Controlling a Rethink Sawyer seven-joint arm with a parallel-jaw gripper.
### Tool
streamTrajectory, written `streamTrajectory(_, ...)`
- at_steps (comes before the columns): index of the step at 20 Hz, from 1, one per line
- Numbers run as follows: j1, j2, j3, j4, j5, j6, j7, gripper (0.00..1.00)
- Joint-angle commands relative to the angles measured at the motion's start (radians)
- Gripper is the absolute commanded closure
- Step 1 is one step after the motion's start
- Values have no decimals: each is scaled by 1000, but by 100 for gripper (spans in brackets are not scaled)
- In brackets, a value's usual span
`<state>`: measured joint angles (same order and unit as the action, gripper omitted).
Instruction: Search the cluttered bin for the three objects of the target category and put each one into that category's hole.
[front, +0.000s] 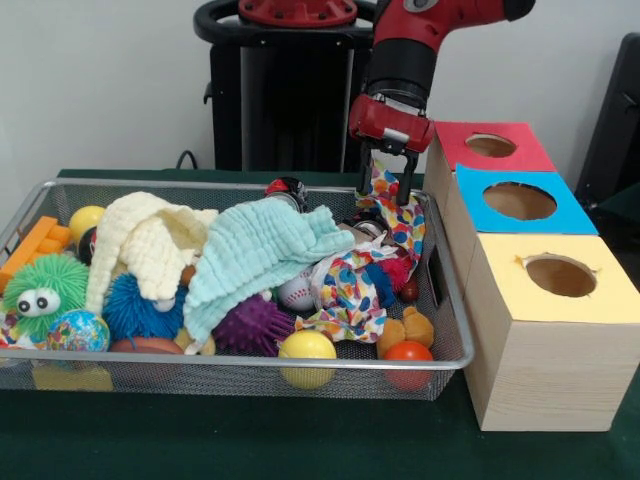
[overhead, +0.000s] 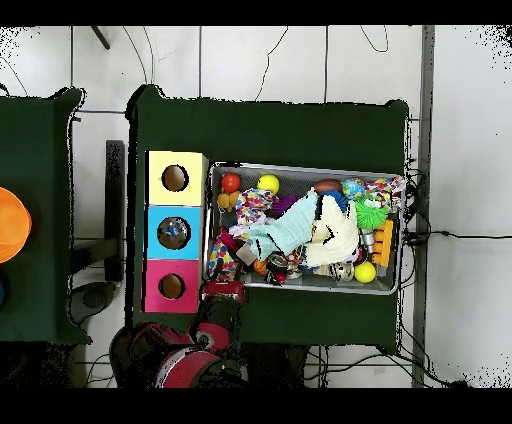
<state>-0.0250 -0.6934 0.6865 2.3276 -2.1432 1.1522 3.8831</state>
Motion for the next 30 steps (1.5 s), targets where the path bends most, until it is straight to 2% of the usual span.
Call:
streamTrajectory(1,-26,-18,-18,-43,159,-105,18,0)
streamTrajectory(6,-37,-45,7,-26,153,-149,26,0)
streamTrajectory(9,-54,-44,29,-27,144,-207,20,0)
streamTrajectory(16,-49,-32,16,-47,144,-268,-12,0)
streamTrajectory(25,-5,-61,26,-18,27,-152,107,0)
streamTrajectory(27,23,-63,-11,-36,41,-81,108,0)
streamTrajectory(30,32,-55,-29,-45,44,-62,101,0)
